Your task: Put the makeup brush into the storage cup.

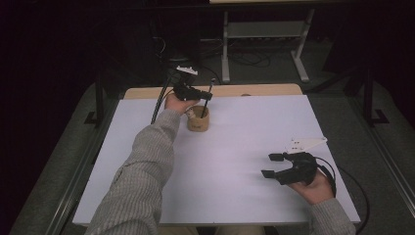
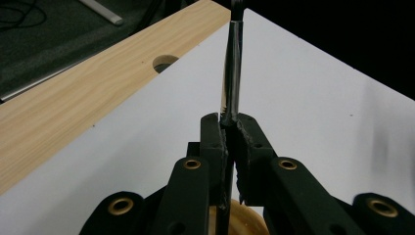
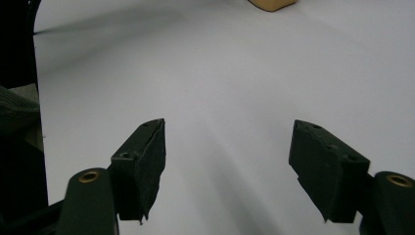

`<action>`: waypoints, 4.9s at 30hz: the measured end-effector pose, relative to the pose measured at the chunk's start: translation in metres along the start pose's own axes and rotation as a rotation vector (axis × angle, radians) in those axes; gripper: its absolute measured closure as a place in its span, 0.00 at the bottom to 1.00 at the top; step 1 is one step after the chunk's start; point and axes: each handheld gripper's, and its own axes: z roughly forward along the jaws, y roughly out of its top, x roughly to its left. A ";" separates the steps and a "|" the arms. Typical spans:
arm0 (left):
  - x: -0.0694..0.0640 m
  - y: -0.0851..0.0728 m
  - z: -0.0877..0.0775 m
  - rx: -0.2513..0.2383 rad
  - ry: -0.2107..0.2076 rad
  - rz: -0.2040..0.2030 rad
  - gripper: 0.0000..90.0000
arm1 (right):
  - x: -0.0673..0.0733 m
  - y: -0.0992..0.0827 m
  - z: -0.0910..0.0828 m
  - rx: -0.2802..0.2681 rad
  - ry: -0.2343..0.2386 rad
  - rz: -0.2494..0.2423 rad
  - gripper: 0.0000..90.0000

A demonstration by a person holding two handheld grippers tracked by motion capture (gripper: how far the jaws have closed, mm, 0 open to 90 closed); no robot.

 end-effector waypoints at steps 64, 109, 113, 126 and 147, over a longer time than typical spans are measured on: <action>-0.030 -0.020 -0.065 0.037 0.048 0.013 0.69 | -0.003 -0.007 -0.002 -0.027 -0.073 0.028 0.29; -0.061 -0.041 -0.070 0.057 -0.005 0.076 0.51 | -0.008 -0.008 -0.002 -0.046 -0.119 0.047 0.28; -0.064 -0.041 -0.071 0.053 -0.002 0.076 0.50 | -0.007 -0.008 -0.001 -0.036 -0.123 0.042 0.28; -0.072 -0.048 -0.076 0.025 -0.006 0.065 0.45 | -0.008 -0.008 -0.004 -0.057 -0.121 0.050 0.28; -0.098 -0.074 -0.090 -0.017 0.064 0.045 0.40 | -0.002 -0.008 -0.006 -0.068 -0.126 0.040 0.28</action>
